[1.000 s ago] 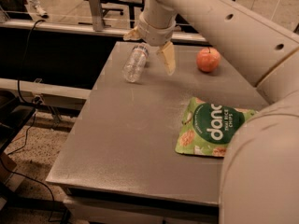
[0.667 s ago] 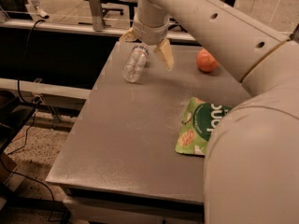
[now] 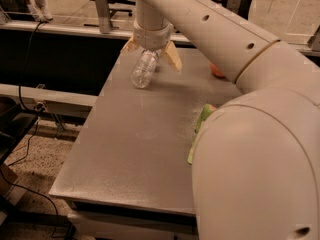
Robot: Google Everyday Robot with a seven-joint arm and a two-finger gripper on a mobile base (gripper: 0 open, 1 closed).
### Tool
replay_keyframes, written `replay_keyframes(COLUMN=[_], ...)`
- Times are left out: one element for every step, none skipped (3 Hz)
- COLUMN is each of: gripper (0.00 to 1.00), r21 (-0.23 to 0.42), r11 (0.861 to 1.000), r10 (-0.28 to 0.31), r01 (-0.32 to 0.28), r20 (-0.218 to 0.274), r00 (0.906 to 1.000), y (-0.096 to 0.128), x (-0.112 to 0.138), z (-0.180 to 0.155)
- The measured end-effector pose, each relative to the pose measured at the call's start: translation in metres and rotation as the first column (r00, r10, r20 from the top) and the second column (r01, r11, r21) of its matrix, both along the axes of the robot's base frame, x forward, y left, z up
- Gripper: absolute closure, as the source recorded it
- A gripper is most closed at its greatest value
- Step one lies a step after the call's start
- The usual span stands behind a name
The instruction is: Pick water bottle
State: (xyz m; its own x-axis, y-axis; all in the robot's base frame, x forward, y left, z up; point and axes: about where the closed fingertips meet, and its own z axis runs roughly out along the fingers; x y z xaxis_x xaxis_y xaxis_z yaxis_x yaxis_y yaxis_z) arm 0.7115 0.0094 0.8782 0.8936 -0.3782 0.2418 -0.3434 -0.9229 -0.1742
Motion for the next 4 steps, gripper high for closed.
replay_keyframes(gripper=[0.0, 0.0, 0.16, 0.39], r21=[-0.014, -0.02, -0.03, -0.039], r11=[0.999, 0.998, 0.998, 0.997], r10=[0.037, 0.054, 0.057, 0.058], r01=[-0.038, -0.055, -0.059, -0.06], r20=[-0.034, -0.048, -0.054, -0.056], r00=[0.9987, 0.9974, 0.9969, 0.9967], y=[0.01, 0.016, 0.019, 0.019], x=[-0.004, -0.006, -0.004, -0.004], z=[-0.009, -0.014, -0.017, -0.02])
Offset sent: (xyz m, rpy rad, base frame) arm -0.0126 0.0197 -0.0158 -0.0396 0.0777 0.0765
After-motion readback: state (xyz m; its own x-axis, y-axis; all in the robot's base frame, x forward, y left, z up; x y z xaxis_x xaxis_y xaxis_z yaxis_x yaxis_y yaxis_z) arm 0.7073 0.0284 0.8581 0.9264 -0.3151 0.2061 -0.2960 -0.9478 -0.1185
